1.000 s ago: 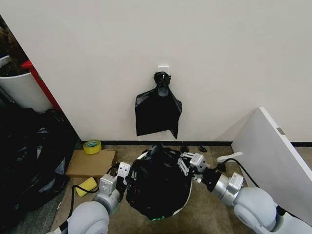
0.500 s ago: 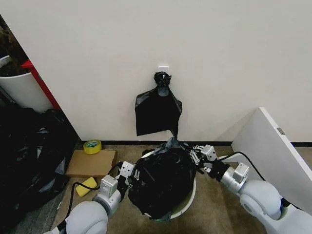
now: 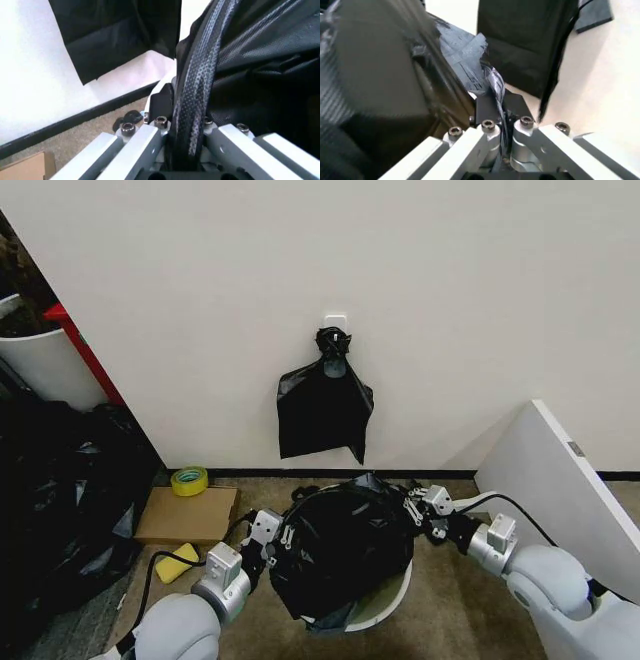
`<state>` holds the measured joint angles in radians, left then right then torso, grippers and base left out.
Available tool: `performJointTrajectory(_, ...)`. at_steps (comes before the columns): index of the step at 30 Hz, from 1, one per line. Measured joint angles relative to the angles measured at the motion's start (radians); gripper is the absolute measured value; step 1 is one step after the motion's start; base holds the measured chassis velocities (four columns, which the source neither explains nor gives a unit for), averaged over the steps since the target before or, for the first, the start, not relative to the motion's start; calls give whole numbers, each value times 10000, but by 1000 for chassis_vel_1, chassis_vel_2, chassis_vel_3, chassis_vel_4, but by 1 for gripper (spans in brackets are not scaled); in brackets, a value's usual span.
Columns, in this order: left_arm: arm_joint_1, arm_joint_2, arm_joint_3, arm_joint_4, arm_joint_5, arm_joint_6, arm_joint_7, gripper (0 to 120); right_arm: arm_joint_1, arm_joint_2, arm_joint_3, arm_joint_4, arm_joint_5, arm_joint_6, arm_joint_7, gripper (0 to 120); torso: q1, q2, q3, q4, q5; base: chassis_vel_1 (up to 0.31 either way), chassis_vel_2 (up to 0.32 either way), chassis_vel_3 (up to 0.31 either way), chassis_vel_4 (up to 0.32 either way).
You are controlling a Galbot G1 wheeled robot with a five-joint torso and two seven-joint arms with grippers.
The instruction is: Place the garbage bag over the trash bin.
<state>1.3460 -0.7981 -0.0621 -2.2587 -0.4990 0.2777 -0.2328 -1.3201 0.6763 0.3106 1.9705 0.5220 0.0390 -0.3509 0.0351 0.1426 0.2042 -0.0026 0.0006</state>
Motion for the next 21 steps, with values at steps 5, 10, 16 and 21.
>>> performJointTrajectory(5,19,-81,-62,69,-286,-24,-242,0,-127,-4,207,-182,502,241,-502,10,0,0,0,0,0,0,0,0,0)
performJointTrajectory(10,11,-110,-128,129,-598,61,-449,0,-169,56,367,87,2004,-103,340,25,0,0,0,0,0,0,0,0,0)
performJointTrajectory(16,-26,-148,-336,115,-1097,232,-715,0,-187,-88,655,50,3189,-395,477,48,0,0,0,0,0,0,0,0,0)
performJointTrajectory(21,-12,-147,-463,72,-1165,272,-736,0,-277,-183,730,-121,3504,-537,134,65,0,0,0,1,0,0,0,0,0)
